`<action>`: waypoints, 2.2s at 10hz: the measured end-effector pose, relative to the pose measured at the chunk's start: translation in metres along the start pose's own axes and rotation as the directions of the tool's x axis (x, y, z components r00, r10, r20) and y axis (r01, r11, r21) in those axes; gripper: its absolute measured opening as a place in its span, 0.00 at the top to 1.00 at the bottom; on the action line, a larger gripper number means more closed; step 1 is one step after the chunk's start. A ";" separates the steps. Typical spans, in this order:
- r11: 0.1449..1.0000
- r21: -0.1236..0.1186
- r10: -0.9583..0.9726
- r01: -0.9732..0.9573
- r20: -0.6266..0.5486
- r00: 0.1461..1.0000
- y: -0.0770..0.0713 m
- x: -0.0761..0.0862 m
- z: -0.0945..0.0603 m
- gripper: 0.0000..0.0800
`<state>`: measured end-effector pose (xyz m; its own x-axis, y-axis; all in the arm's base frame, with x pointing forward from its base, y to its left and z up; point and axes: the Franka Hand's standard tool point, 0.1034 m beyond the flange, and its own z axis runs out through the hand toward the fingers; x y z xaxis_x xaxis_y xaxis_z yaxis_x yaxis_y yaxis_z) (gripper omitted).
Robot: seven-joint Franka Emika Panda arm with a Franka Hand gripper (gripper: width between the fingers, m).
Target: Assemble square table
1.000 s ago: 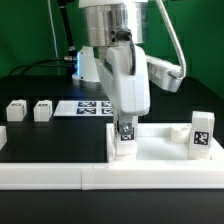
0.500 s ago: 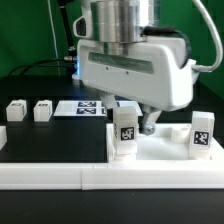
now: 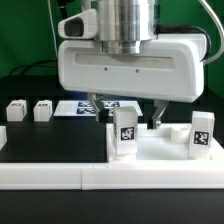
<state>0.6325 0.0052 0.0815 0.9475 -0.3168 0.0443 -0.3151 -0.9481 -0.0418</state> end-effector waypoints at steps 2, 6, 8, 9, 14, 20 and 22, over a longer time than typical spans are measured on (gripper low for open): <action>0.975 -0.011 -0.222 0.221 -0.031 0.975 -0.001 0.004 -0.002 0.19; 0.981 -0.009 -0.194 0.194 -0.029 0.981 0.000 0.004 -0.001 0.55; 0.998 -0.004 -0.063 0.063 -0.029 0.998 0.001 0.004 0.000 0.64; 1.000 -0.004 0.016 -0.016 -0.030 0.999 0.002 0.005 0.000 0.64; 0.743 0.023 0.669 -0.668 -0.003 0.744 0.015 0.003 0.002 0.64; 0.231 0.014 0.973 -0.973 0.017 0.231 0.017 -0.005 0.003 0.63; 0.268 0.012 0.963 -0.963 0.016 0.268 0.017 -0.006 0.004 0.34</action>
Offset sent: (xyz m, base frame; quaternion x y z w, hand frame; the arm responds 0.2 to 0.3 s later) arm 0.0000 0.0000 0.0000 0.0000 0.0000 -0.0650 0.9979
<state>0.6217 -0.0092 0.0762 -0.0485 -0.9978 -0.0441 -0.9965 0.0514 -0.0660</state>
